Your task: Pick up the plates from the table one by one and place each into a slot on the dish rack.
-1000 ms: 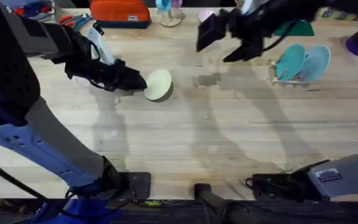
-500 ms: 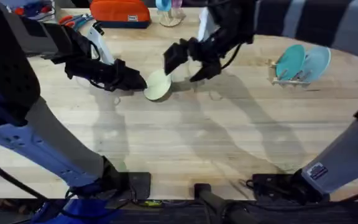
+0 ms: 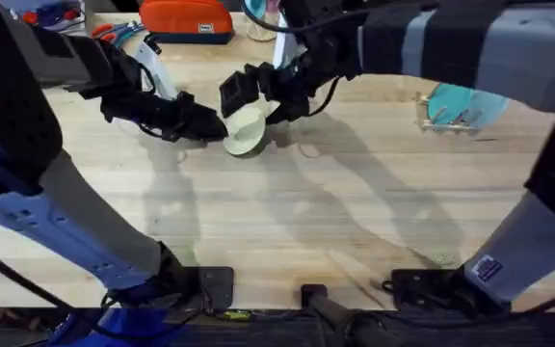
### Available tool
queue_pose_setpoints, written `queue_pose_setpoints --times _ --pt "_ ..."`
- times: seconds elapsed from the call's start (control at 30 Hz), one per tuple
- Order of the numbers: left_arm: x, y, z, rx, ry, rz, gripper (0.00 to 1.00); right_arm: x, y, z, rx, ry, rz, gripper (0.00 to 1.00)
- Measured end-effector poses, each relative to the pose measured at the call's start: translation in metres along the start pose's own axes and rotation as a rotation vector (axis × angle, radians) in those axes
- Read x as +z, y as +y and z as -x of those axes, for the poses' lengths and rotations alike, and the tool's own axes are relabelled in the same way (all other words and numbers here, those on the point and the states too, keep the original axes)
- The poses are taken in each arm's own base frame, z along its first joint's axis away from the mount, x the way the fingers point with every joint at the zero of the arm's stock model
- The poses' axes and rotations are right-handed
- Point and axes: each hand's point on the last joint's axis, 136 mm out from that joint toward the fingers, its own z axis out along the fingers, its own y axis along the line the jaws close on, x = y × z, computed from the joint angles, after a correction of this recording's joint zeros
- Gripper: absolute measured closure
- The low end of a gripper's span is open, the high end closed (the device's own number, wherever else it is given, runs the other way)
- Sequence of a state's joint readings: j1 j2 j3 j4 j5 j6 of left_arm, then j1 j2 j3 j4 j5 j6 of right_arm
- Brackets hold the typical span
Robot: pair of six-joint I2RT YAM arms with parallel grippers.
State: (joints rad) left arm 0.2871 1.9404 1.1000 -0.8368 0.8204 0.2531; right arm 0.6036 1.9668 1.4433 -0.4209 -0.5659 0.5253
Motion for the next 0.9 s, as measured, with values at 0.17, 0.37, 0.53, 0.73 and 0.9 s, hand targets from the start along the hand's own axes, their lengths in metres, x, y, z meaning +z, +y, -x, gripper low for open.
queue_pose_setpoints --times 0.17,0.37,0.53,0.73,0.9 --pt "0.0 0.0 0.0 0.0 0.0 0.0 0.958 0.017 -0.01 -0.001 0.046 0.017 -0.007 0.008" --pt "0.0 0.0 0.0 0.0 0.0 0.0 0.958 0.024 -0.016 -0.004 0.076 0.033 -0.016 0.008" --pt "0.0 0.0 0.0 0.0 0.0 0.0 0.958 0.024 -0.016 -0.005 0.078 0.033 -0.016 0.158" --pt "-0.001 0.0 0.0 -0.004 -0.002 -0.002 0.958 0.024 -0.018 -0.005 0.095 0.034 -0.027 0.902" --pt "-0.001 0.0 0.0 -0.006 -0.004 -0.003 0.958 0.024 -0.018 -0.004 0.101 0.031 -0.025 0.967"
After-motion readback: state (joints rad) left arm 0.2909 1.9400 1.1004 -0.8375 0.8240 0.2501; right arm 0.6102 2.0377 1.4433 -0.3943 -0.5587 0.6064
